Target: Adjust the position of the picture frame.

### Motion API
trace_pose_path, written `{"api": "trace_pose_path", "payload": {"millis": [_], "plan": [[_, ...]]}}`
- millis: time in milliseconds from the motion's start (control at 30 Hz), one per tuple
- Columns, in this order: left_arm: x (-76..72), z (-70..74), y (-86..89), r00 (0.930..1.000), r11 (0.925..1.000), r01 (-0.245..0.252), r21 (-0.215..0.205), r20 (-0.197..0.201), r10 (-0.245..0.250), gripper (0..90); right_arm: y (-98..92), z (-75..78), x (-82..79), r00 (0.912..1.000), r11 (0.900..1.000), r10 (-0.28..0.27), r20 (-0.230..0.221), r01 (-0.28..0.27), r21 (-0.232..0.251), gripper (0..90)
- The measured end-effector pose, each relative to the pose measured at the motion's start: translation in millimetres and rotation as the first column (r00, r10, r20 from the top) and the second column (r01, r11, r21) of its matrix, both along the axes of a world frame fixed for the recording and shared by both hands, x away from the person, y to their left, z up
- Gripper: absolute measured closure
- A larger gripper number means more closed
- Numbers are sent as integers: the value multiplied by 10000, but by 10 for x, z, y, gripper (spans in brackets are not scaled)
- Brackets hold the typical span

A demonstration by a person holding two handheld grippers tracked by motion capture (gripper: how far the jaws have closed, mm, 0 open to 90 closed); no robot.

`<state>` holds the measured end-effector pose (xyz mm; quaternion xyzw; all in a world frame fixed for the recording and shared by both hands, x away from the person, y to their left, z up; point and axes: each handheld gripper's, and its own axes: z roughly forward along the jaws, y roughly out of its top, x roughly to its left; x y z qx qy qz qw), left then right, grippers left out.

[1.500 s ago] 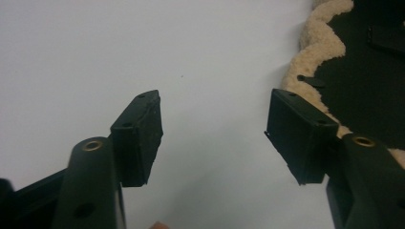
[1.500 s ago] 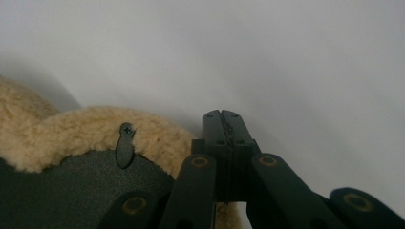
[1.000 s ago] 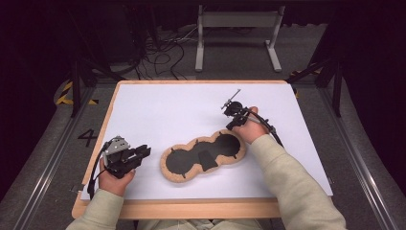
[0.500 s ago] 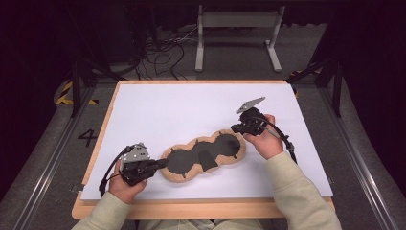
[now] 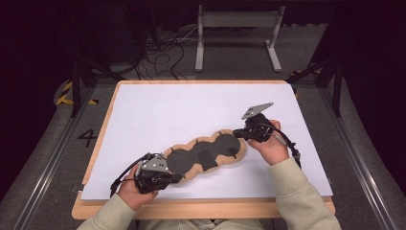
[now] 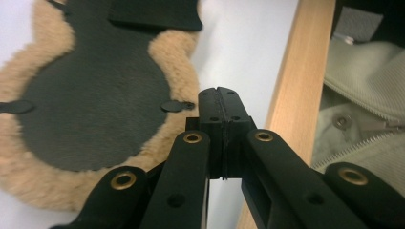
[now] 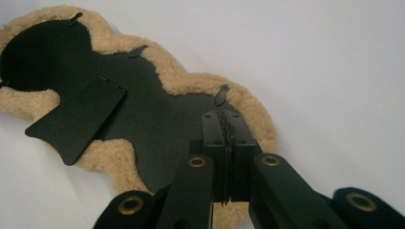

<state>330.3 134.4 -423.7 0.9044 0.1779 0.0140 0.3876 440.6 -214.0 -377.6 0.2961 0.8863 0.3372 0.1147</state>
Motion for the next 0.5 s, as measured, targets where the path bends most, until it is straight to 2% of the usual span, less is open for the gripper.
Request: {"api": "trace_pose_path", "payload": {"millis": [133,167,200,367,433,500], "plan": [[4,-32,-47,9995,9990,284,336,-128,-279,900,12,-4,-26,10000,9999,78,-2,-78,-86,895],[1,-48,-66,9994,9980,298,552,-215,-286,900,12,-1,-31,10000,10000,54,10,-54,-65,895],[1,-48,-66,9994,9980,298,552,-215,-286,900,12,-1,-31,10000,10000,54,10,-54,-65,895],[17,-130,-136,9979,9901,537,1299,-437,-484,900,-10,41,-67,9995,10000,-96,289,95,29,894],[15,-143,-148,9982,9886,427,1441,-484,-360,900,-22,40,-67,9995,9999,-109,294,108,18,893],[40,-166,-160,9995,9842,131,1767,-305,-78,900,-27,39,-68,9995,9999,-134,271,133,28,893]]}}
